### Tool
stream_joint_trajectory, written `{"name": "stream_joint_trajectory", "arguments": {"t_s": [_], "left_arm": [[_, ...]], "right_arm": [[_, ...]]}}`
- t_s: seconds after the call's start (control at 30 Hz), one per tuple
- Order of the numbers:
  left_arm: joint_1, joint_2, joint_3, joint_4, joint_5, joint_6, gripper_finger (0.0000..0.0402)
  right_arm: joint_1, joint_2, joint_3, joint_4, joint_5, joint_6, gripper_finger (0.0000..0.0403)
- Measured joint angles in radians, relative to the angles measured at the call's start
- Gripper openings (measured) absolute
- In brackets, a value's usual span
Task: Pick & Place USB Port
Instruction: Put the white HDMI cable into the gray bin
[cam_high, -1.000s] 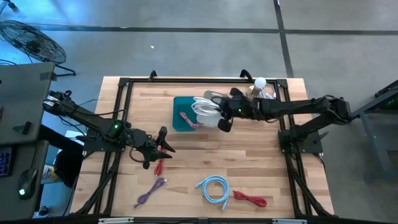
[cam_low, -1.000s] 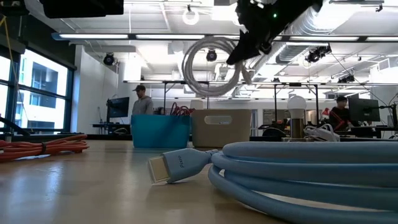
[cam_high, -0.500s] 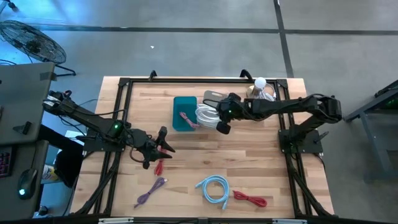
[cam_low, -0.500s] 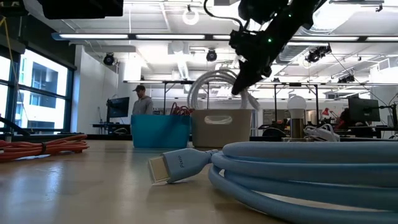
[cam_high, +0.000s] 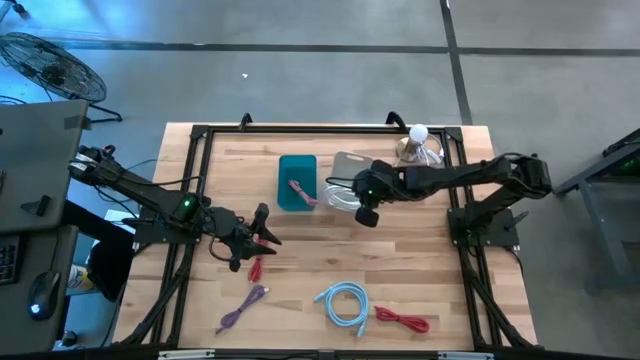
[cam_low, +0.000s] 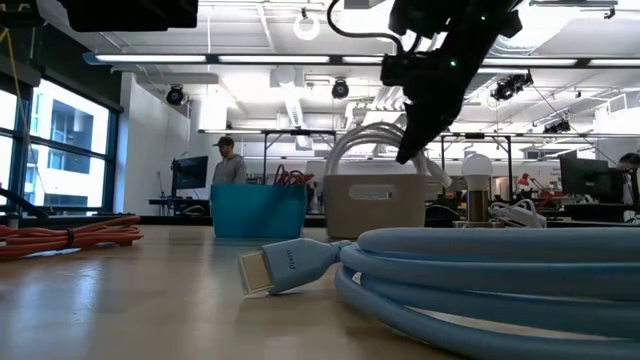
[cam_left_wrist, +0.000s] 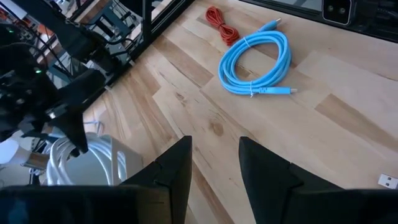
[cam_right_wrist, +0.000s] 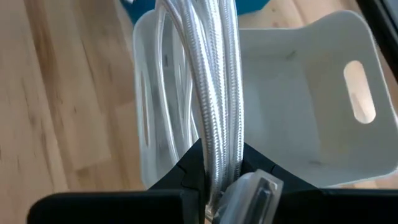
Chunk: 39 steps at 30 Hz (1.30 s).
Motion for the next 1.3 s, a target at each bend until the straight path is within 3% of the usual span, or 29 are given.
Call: {"name": "stream_joint_trajectory", "arguments": {"t_s": [0.4,0.63,0.77,1.0,1.13,1.3], "left_arm": [[0.000,0.000,0.000,0.000,0.000,0.000,0.0129],[0.000,0.000,0.000,0.001,0.000,-0.002,0.0129],[0.000,0.000,0.000,0.001,0.005,-0.003,0.0129],[0.000,0.000,0.000,0.000,0.011,-0.003,0.0129],[0.000,0.000,0.000,-0.002,0.013,-0.003,0.0129],[0.000,0.000,0.000,-0.006,0.002,-0.003,0.0129]], "right_arm": [[0.034,-0.003,0.002,-0.136,-0.046,-0.053,0.0047],[0.034,-0.002,0.002,-0.109,-0.047,-0.119,0.0047],[0.035,0.000,0.000,-0.102,-0.026,-0.124,0.0106],[0.083,0.001,0.000,-0.084,0.121,-0.139,0.0220],[0.119,-0.017,0.000,-0.069,0.187,-0.159,0.0252],[0.180,-0.091,0.003,-0.058,0.294,-0.184,0.0260]]}}
